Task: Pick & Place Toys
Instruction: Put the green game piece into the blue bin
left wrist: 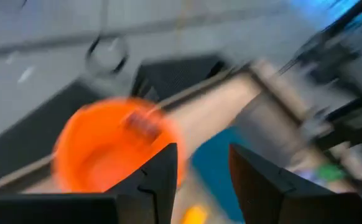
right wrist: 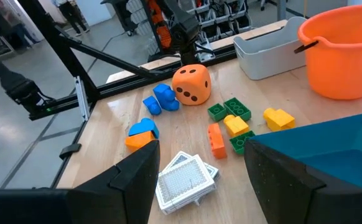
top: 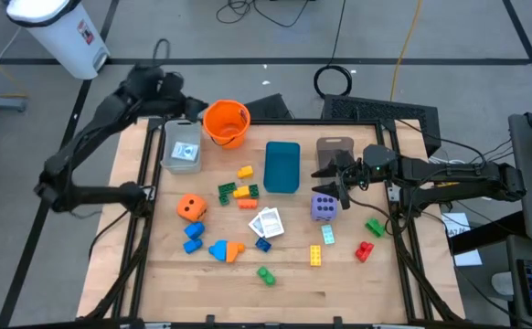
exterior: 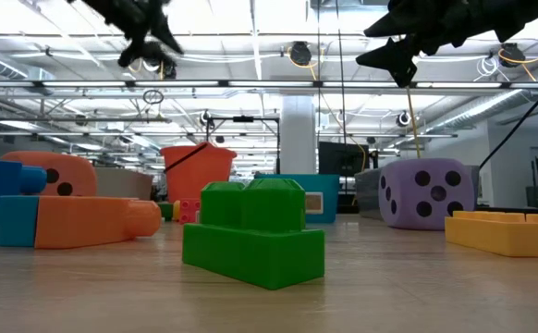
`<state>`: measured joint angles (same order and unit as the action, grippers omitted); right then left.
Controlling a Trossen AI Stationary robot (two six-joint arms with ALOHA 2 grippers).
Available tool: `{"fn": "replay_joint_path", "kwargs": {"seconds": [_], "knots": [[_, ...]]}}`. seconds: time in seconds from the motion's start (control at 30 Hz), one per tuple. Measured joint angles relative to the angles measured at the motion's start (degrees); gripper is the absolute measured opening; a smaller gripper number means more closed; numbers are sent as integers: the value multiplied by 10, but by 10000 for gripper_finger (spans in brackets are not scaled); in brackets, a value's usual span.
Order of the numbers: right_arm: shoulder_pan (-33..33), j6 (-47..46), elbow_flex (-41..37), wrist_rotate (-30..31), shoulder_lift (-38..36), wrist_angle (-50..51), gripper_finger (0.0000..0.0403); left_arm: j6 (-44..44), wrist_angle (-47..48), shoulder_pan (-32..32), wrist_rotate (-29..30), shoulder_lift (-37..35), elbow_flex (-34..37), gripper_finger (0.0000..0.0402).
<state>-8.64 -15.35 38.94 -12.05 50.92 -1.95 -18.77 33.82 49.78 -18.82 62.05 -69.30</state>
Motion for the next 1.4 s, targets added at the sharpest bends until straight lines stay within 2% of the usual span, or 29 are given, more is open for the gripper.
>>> {"fn": "replay_joint_path", "kwargs": {"seconds": [0.2,0.33,0.57,0.87,1.07,1.4], "knots": [[0,0,0,0,0,0,226,-73,-157,-122,15,-92,86,136],[0,0,0,0,0,0,226,-121,-219,-230,56,-125,144,140],[0,0,0,0,0,0,226,-199,-295,-425,221,-127,220,140],[0,0,0,0,0,0,226,-227,-399,-623,404,-71,238,140],[0,0,0,0,0,0,226,-186,-467,-682,450,-33,238,141],[0,0,0,0,0,0,226,-151,-485,-687,440,-15,238,141]]}}
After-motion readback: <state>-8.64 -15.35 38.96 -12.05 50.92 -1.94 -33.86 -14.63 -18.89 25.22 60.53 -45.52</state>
